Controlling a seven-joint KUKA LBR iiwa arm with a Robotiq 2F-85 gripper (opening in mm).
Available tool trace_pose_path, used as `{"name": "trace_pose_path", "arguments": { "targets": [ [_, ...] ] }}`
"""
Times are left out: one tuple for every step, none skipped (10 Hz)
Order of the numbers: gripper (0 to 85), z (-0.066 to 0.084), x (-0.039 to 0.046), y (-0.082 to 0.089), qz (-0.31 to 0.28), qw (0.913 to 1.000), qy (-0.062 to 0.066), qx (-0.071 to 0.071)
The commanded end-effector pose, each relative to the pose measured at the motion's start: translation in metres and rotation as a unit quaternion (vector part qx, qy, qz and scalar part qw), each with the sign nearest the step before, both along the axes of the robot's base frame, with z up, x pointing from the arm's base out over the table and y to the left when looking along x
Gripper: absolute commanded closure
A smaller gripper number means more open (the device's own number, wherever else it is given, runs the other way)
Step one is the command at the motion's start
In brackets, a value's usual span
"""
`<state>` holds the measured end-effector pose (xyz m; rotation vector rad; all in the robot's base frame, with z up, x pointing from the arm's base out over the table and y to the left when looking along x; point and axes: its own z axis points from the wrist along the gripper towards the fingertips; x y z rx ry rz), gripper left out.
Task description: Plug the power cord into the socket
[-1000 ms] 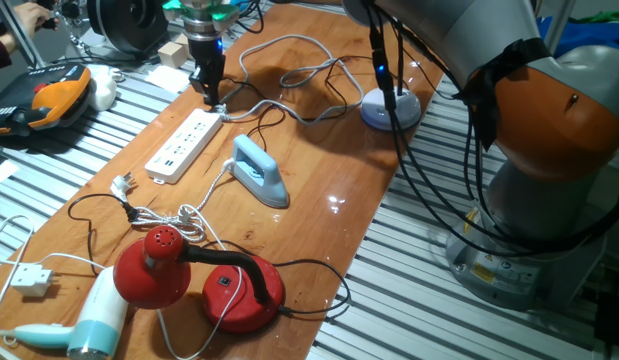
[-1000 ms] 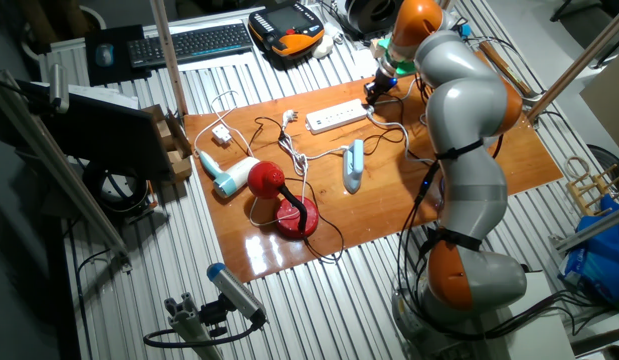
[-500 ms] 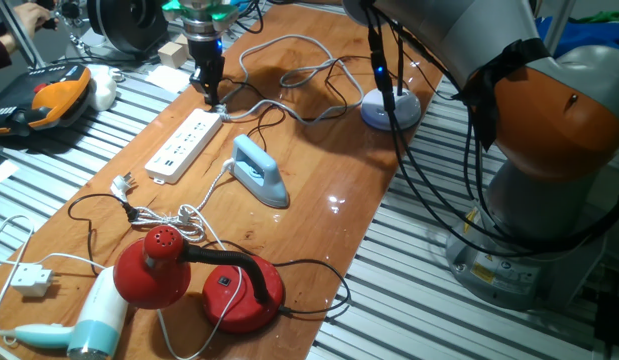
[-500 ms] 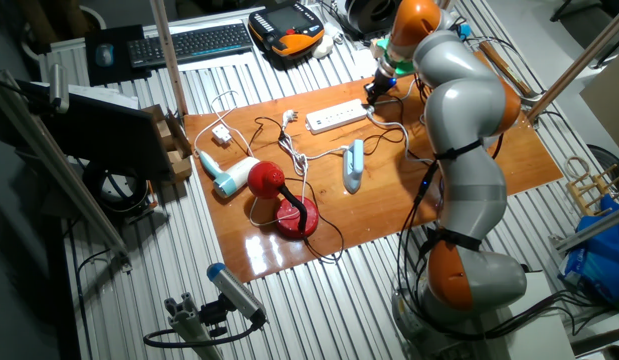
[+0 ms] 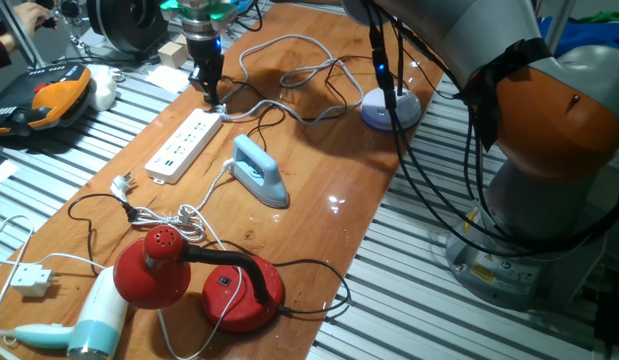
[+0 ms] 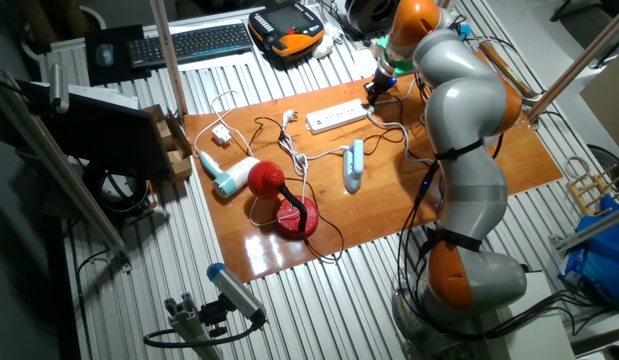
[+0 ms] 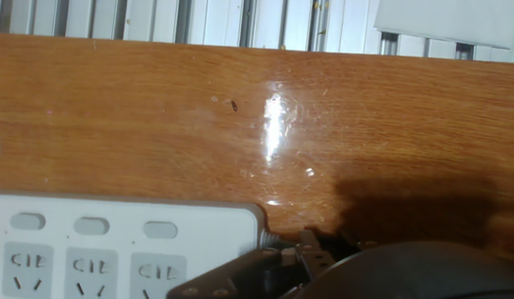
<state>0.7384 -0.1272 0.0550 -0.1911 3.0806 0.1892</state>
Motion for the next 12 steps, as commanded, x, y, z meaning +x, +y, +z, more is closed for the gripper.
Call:
{"name": "trace_pose_path", "arguments": {
  "targets": [
    [85.0, 0.001, 0.0003, 0.000, 0.000, 1.0000, 0.000, 0.000],
    [85.0, 0.002, 0.0005, -0.001, 0.000, 1.0000, 0.001, 0.000],
    [85.0, 0.003, 0.0006, -0.001, -0.001, 1.0000, 0.001, 0.000],
    [85.0, 0.003, 0.0009, 0.000, -0.001, 1.0000, 0.001, 0.000],
    [85.0, 0.006, 0.0011, -0.001, -0.001, 1.0000, 0.001, -0.001],
    [85.0, 0.012, 0.0020, -0.001, -0.001, 1.0000, 0.002, -0.002],
    [85.0, 0.018, 0.0036, -0.001, 0.000, 1.0000, 0.003, -0.004],
    [85.0, 0.024, 0.0050, 0.000, 0.000, 1.0000, 0.004, -0.006],
    [85.0, 0.030, 0.0060, 0.000, 0.001, 1.0000, 0.004, -0.006],
    [85.0, 0.037, 0.0067, 0.002, 0.001, 1.0000, 0.004, -0.007],
    [85.0, 0.043, 0.0073, 0.004, 0.002, 0.9999, 0.004, -0.010],
    [85.0, 0.050, 0.0072, 0.007, 0.006, 0.9998, 0.003, -0.017]
  ]
}}
